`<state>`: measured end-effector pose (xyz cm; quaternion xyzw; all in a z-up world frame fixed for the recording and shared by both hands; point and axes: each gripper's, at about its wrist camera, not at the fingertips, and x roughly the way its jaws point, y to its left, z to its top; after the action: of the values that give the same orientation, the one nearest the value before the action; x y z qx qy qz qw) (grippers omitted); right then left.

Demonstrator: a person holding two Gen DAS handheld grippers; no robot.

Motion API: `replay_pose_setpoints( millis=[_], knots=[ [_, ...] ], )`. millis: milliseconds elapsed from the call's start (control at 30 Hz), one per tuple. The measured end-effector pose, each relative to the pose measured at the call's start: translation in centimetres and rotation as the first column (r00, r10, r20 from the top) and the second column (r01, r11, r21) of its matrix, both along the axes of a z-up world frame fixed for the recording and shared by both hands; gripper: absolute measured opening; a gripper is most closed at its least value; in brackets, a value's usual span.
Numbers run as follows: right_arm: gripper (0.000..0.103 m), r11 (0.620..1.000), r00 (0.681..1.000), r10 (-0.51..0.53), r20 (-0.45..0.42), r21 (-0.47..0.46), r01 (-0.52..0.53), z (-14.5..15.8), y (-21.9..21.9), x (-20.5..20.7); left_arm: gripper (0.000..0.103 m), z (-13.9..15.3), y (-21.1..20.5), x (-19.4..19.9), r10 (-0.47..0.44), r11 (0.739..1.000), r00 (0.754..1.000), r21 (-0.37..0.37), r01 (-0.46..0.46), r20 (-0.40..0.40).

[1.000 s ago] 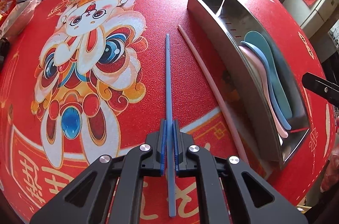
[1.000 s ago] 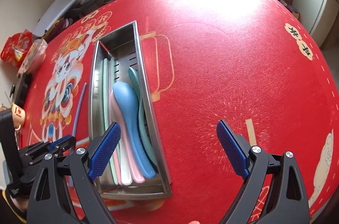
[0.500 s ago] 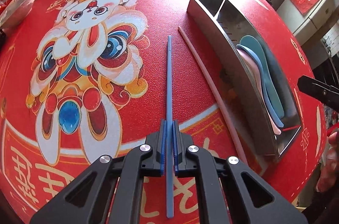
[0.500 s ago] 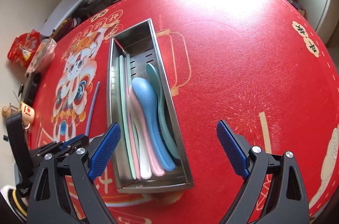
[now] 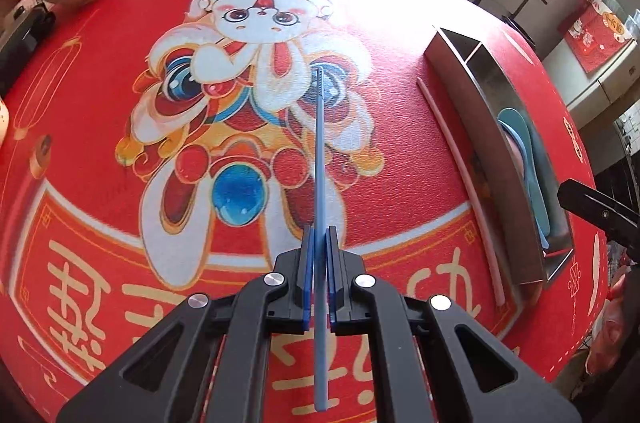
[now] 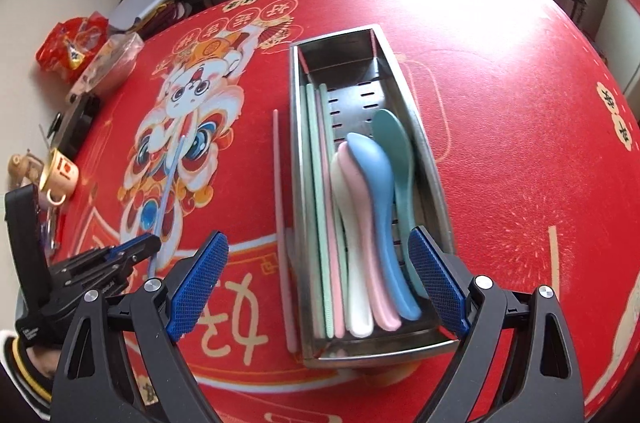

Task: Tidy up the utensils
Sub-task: 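Grasp the pink chopstick with the right tool while the left tool holds the blue chopstick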

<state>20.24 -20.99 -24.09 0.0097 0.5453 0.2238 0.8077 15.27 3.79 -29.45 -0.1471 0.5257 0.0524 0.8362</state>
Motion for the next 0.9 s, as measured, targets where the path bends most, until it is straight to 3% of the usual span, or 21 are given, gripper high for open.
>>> replay_pose_setpoints(
  millis=[267, 333, 400, 700, 900],
  knots=[
    [0.088, 0.996, 0.996, 0.087, 0.009, -0.038, -0.087, -0.2, 4.5, -1.1, 0.006, -0.7, 3.7, -2.2, 0.065, 0.998, 0.998, 0.003, -0.065, -0.016],
    [0.071, 0.994, 0.996, 0.088, 0.002, -0.06, -0.088, -0.5, 5.2, -1.0, 0.006, -0.8, 4.4, -2.6, 0.074, 0.997, 0.997, 0.001, -0.074, -0.017],
    [0.071, 0.994, 0.996, 0.084, -0.019, -0.064, -0.085, -0.9, 5.8, -0.9, 0.006, -0.9, 5.1, -2.9, 0.078, 0.997, 0.997, -0.004, -0.078, -0.016],
    [0.04, 0.998, 0.992, -0.033, -0.12, -0.063, 0.026, -3.6, 6.4, 0.4, 0.006, -0.9, 6.8, -3.7, 0.048, 0.999, 0.999, 0.003, -0.048, -0.008],
    [0.035, 0.992, 0.983, -0.102, -0.15, -0.092, 0.089, -4.8, 6.7, 0.8, 0.007, -1.0, 7.0, -3.9, -0.004, 1.0, 1.0, -0.002, 0.004, -0.002]
  ],
)
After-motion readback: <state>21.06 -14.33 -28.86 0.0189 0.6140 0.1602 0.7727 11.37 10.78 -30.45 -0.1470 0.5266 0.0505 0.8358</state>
